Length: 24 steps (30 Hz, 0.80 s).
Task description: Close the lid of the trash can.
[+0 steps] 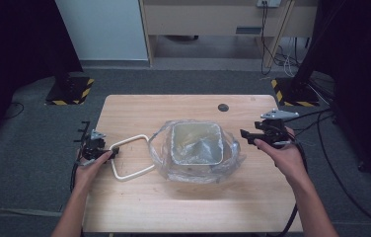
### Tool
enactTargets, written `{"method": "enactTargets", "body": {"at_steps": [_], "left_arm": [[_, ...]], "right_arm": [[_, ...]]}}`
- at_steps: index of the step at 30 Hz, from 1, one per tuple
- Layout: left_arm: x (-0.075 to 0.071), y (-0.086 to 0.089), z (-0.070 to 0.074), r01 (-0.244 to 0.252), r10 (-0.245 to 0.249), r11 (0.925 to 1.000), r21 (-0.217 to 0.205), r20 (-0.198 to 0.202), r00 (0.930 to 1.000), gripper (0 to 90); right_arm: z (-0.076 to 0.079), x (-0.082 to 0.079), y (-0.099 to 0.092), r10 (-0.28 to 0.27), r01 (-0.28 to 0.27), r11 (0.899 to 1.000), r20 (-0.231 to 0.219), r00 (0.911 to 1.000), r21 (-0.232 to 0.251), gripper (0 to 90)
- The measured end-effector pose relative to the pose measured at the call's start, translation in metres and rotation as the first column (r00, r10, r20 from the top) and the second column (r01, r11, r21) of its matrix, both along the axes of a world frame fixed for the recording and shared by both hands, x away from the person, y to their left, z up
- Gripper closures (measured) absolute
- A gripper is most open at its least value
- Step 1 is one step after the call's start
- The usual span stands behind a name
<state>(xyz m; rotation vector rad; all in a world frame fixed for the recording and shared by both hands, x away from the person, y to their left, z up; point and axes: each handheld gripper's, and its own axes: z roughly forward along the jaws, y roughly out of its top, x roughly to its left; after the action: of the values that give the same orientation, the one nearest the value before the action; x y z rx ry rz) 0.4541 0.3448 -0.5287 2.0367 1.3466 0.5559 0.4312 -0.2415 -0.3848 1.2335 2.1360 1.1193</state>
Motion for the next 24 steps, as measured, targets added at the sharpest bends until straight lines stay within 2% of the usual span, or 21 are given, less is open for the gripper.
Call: {"method": "enactTargets", "body": {"at_steps": [2,5,6,8,11,16,20,24], "left_arm": [[-0.002,0.001,-0.001,0.001,0.0,1.0,-0.007,0.019,0.9998,33.0],[-0.006,0.004,-0.003,-0.001,0.002,0.9998,-0.021,0.051,0.9987,43.9],[-0.007,0.005,-0.004,-0.002,0.004,0.9998,-0.02,0.066,0.9978,51.3],[-0.011,0.007,-0.005,-0.011,0.014,0.9995,-0.028,0.083,0.9965,59.5],[-0.014,0.006,-0.005,-0.022,0.023,0.9997,-0.012,0.095,0.9952,73.2],[-0.016,0.003,-0.005,-0.036,0.034,0.9993,0.014,0.105,0.9939,74.5],[-0.019,0.001,-0.004,-0.038,0.037,0.9992,0.01,0.113,0.9929,75.7],[-0.023,0.0,0.005,-0.041,0.042,0.9991,-0.006,0.155,0.987,76.8]], "right_arm": [[-0.007,0.001,-0.01,-0.029,0.029,1.0,-0.011,0.9995,0.006,32.9],[-0.017,0.0,-0.022,-0.055,0.055,0.998,-0.024,0.9982,0.007,32.8],[-0.019,-0.001,-0.024,-0.063,0.063,0.998,-0.032,0.9975,0.009,32.9],[-0.026,-0.002,-0.03,-0.065,0.065,0.998,-0.035,0.9973,0.0,32.7],[-0.035,-0.005,-0.036,-0.082,0.082,0.997,-0.051,0.9953,-0.003,32.6],[-0.045,-0.008,-0.041,-0.096,0.096,0.995,-0.065,0.9933,-0.004,32.6],[-0.053,-0.008,-0.042,-0.098,0.097,0.995,-0.061,0.9933,-0.01,32.6],[-0.062,-0.008,-0.04,-0.109,0.108,0.994,-0.072,0.9915,-0.011,32.7]]}}
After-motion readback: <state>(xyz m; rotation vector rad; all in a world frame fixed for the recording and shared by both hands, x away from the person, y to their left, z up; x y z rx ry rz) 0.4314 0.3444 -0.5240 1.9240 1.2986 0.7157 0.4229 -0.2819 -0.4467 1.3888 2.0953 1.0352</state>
